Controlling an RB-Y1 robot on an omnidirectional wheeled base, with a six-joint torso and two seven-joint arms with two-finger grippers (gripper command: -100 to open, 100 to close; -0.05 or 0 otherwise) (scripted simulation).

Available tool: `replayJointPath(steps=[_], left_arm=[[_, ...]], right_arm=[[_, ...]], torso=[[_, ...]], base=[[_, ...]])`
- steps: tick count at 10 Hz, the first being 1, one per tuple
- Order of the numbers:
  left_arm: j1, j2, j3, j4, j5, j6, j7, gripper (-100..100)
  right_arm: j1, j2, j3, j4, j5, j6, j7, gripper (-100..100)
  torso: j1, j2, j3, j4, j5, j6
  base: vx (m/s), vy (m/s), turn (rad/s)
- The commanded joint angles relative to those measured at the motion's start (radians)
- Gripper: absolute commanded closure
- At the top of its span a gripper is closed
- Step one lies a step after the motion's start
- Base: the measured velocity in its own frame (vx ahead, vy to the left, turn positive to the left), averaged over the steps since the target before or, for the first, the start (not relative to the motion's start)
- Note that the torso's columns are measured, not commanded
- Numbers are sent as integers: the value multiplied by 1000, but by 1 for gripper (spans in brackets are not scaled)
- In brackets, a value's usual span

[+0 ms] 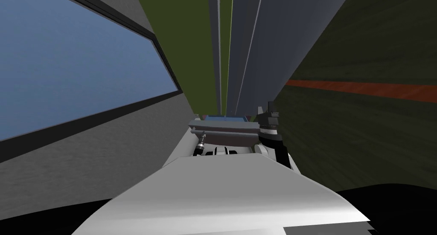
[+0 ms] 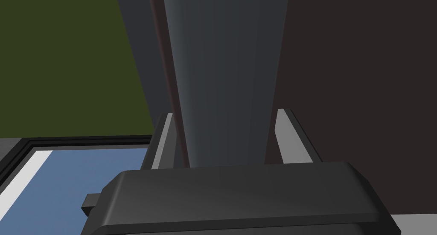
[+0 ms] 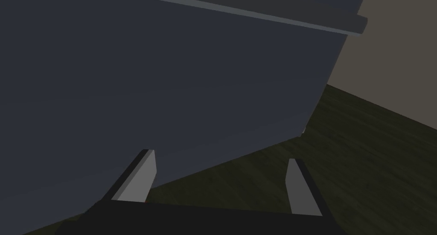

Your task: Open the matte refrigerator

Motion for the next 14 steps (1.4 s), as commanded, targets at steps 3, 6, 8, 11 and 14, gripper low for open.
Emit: replayJointPath(steps=[3,6,8,11,14], left_arm=[[7,-11,35,-10,-27,8,-2,100],[9,-45,129,-8,-111,12,11,100],[10,-62,185,-7,-153,14,17,100],[11,-79,267,-6,-195,15,23,100],[13,-114,359,-4,-279,19,36,100]], right_arm=[[0,0,0,0,0,0,0,0],[0,0,0,0,0,0,0,0],[0,0,0,0,0,0,0,0],[0,0,0,0,0,0,0,0],[0,0,0,0,0,0,0,0]], torso=[[-1,-1,0,-3,2,4],[-2,-1,0,-1,2,3],[-3,-1,-1,-1,1,3],[-4,1,1,1,1,6],[-4,1,1,1,0,3]], base=[[-42,19,-83],[-90,35,-137],[-87,16,-121],[-82,27,-122],[-79,20,-123]])
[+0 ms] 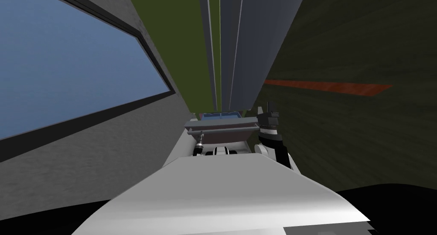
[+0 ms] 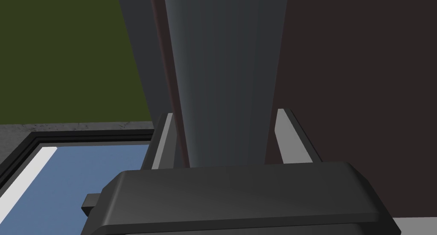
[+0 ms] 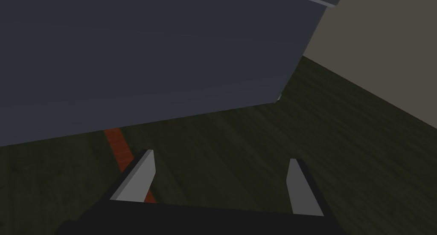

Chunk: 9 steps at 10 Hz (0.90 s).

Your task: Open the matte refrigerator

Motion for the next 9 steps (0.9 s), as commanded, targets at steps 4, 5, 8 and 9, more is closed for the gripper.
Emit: replayJointPath(steps=[4,5,8,9], left_arm=[[-3,-55,166,-6,-133,-4,20,100],[-3,-55,191,-6,-133,-4,20,100],[-33,-59,236,-16,-164,58,29,-100],[-33,-59,236,-16,-164,60,29,-100]], right_arm=[[0,0,0,0,0,0,0,0],[0,0,0,0,0,0,0,0],[0,0,0,0,0,0,0,0],[0,0,0,0,0,0,0,0]], torso=[[0,0,0,0,0,0],[0,0,0,-1,1,2],[0,-2,-1,-1,0,1],[2,-3,-1,-3,1,0]], base=[[-90,17,-125],[-77,4,-110],[-87,2,-68],[-83,-10,38]])
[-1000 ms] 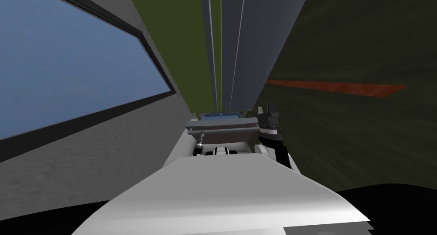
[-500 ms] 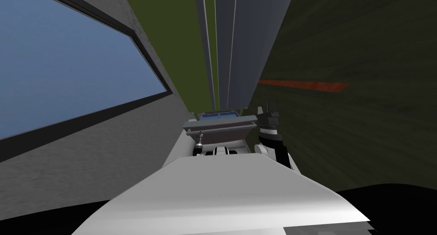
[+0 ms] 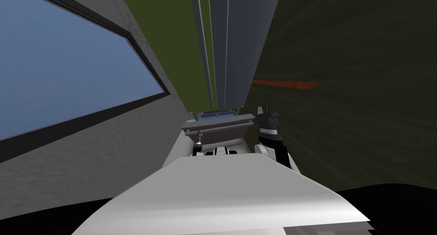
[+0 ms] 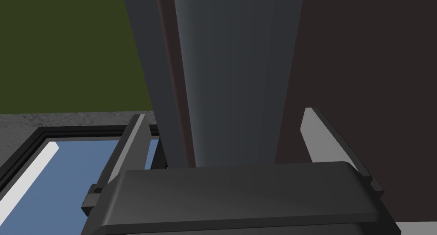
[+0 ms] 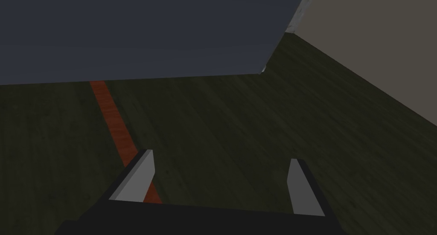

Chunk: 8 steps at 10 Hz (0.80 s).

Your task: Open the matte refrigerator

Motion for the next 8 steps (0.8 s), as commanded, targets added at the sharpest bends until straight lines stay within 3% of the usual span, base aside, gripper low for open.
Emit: replayJointPath(steps=[1,4,8], left_arm=[[-16,7,-5,-52,2,69,4,-100],[-75,18,-2,-72,8,147,8,-100],[-113,25,1,-86,11,198,10,-100]], right_arm=[[0,0,0,0,0,0,0,0],[0,0,0,0,0,0,0,0],[0,0,0,0,0,0,0,0]], torso=[[3,-3,-1,-3,2,-1],[2,1,0,1,0,-1],[0,5,3,6,-3,-2]], base=[[-72,-6,22],[-89,-10,39],[-46,-9,18]])
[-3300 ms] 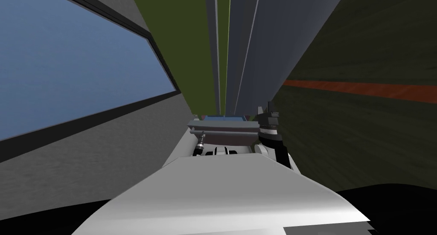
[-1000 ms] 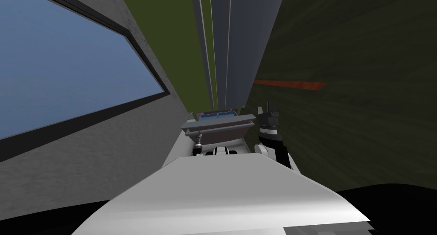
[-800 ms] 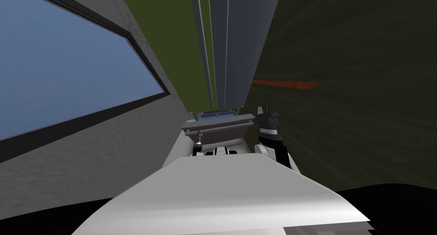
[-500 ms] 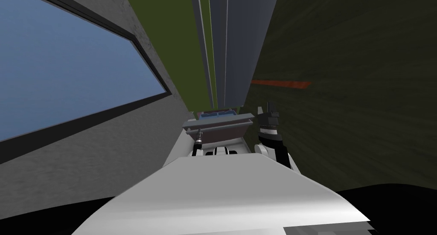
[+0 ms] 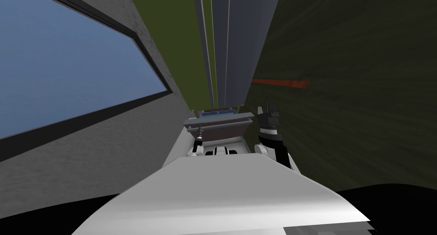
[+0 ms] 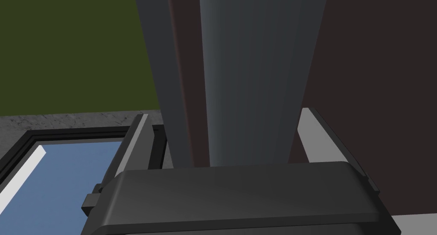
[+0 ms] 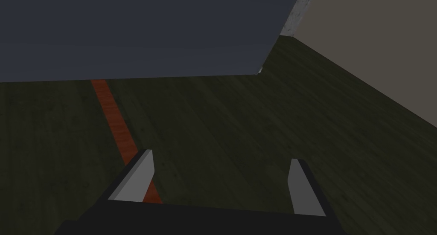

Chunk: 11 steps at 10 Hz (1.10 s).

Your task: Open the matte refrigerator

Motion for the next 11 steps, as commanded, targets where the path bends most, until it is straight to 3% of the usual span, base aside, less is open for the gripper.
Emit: replayJointPath(steps=[1,5,6,7,11], left_arm=[[-38,11,3,-7,3,29,4,-100],[-76,18,5,-33,7,80,7,-100],[-56,14,2,-8,5,80,7,-100],[-54,14,1,-4,5,85,8,0],[-41,11,0,9,5,98,8,0]], right_arm=[[0,0,0,0,0,0,0,0],[0,0,0,0,0,0,0,0],[0,0,0,0,0,0,0,0],[0,0,0,0,0,0,0,0],[0,0,0,0,0,0,0,0]], torso=[[0,0,0,0,0,1],[-1,6,4,5,-2,-1],[-2,7,4,6,-3,-1],[-1,5,3,3,-1,-1],[3,-7,-3,-6,4,1]], base=[[-41,-7,-4],[-37,-5,17],[-17,-4,-3],[0,0,0],[0,0,0]])
